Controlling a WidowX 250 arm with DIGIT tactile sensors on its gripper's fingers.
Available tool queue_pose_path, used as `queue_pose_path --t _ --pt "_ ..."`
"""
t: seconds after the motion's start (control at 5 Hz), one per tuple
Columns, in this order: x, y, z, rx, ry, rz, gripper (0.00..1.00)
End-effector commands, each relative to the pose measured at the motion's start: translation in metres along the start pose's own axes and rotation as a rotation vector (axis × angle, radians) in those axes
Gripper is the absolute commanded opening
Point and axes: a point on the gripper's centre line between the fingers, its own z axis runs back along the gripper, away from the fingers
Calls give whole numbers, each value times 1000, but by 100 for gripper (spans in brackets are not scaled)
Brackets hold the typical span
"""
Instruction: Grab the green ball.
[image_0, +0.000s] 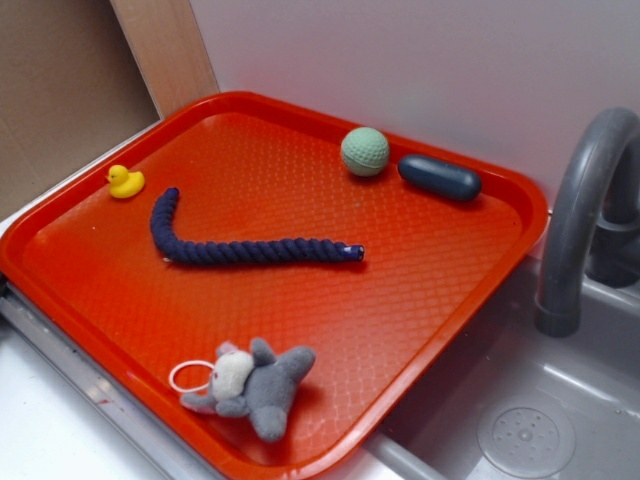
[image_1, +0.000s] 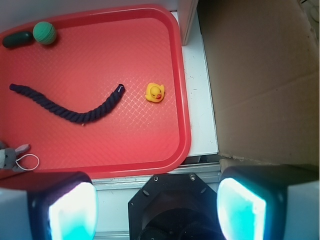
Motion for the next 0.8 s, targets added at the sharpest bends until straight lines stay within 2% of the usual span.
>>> queue_pose_path --t 0.0,0.2,0.4,0.6 --pt "0 0 0 0 0 0 100" --pt "14 -15 -6 2 -121 73 100" --pt "29 -31 -11 -39 -196 90 100" --pt "43 -55 -22 -160 -255 98 100"
